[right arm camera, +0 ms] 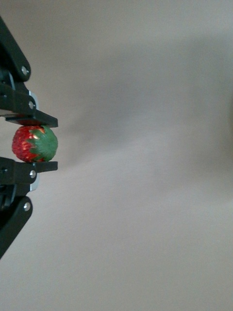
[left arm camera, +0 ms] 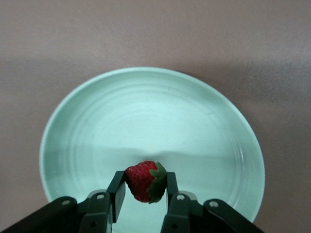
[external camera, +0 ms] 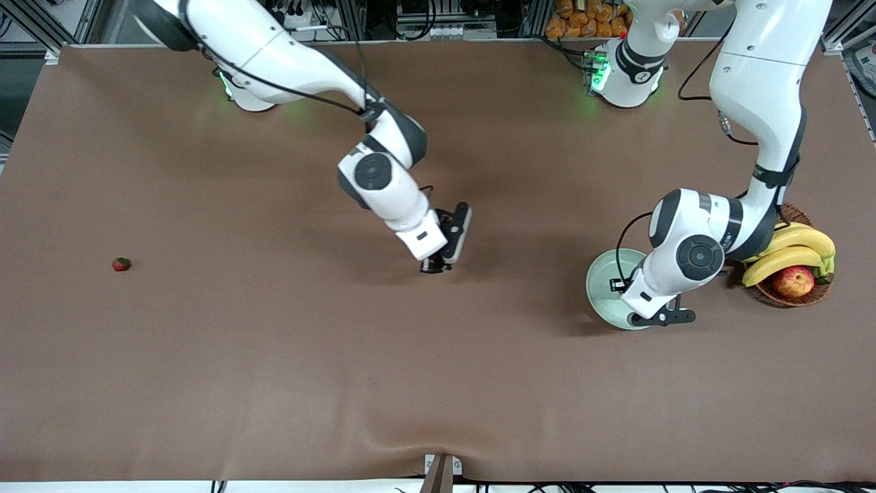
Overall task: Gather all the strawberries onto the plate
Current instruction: 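Release the strawberry onto the plate while the right gripper sets another mid-table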
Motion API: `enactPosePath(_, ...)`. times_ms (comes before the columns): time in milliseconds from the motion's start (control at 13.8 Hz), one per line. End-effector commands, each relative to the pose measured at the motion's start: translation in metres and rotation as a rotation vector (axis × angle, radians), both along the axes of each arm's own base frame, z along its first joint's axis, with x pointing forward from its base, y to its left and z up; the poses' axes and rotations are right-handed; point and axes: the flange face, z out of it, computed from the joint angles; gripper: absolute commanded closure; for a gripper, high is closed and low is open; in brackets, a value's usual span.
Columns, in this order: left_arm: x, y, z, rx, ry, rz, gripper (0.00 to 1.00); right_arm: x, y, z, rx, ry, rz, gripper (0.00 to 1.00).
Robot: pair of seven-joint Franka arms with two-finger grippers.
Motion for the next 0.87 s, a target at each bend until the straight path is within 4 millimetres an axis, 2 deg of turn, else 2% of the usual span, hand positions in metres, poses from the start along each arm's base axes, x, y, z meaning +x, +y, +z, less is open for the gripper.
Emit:
enactPosePath(0,-0.005,0.0,-0.012,0.0,-0.024,-0.011,0.51,0.021,0.041,-0.023,0.035,-0.012,-0.1,1.0)
enactPosePath(72,-0.005,0.0,-0.008,0.001,-0.029,-0.007,0.3,0.019,0.049,-0.029,0.044,-0.008,-0.113,1.0)
enactPosePath(217,-0.005,-0.002,-0.003,0.001,-0.031,-0.002,0.08,0.016,0.051,-0.044,0.043,0.007,-0.131,1.0)
enactPosePath(289,-0.005,-0.002,0.002,0.002,-0.034,-0.003,0.0,0.012,0.055,-0.051,0.042,0.013,-0.13,1.0)
enactPosePath(362,-0.005,-0.002,0.006,0.006,-0.03,-0.002,0.0,0.009,0.062,-0.052,0.056,0.004,-0.125,1.0)
enactPosePath(506,-0.003,-0.003,0.021,0.008,-0.041,-0.008,0.0,0.011,0.064,-0.064,0.056,0.007,-0.127,1.0)
enactPosePath(579,-0.004,-0.008,0.028,0.005,-0.042,-0.006,0.0,0.009,0.064,-0.068,0.053,0.011,-0.126,0.77)
enactPosePath(651,-0.004,-0.015,0.035,-0.002,-0.041,-0.01,0.0,0.01,0.063,-0.068,0.054,0.011,-0.129,0.36)
enactPosePath(724,-0.007,-0.026,0.038,-0.011,-0.041,-0.016,0.0,0.011,0.062,-0.068,0.053,0.01,-0.128,0.0)
enactPosePath(796,-0.007,-0.036,0.045,-0.019,-0.051,-0.007,0.0,0.012,0.062,-0.062,0.057,0.005,-0.129,0.0)
